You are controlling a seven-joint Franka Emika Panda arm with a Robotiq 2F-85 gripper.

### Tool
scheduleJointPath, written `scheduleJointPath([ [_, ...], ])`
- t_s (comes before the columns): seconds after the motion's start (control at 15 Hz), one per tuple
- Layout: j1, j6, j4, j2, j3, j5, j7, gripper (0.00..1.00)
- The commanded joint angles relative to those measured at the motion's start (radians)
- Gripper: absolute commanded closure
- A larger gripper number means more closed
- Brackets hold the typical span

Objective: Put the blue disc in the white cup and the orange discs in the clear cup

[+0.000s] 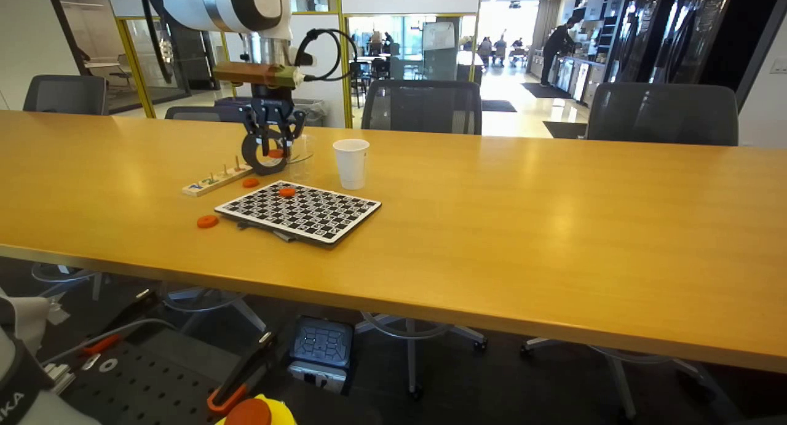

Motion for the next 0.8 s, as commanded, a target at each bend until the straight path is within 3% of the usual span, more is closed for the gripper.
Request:
scheduleJointPath([
  [0.0, 0.021, -0.099, 0.125, 0.027, 0.003, 0.016, -0.021, 0.78],
  [0.73, 0.045, -0.164, 0.366, 0.206, 0.015, -0.006, -0.103, 0.78],
])
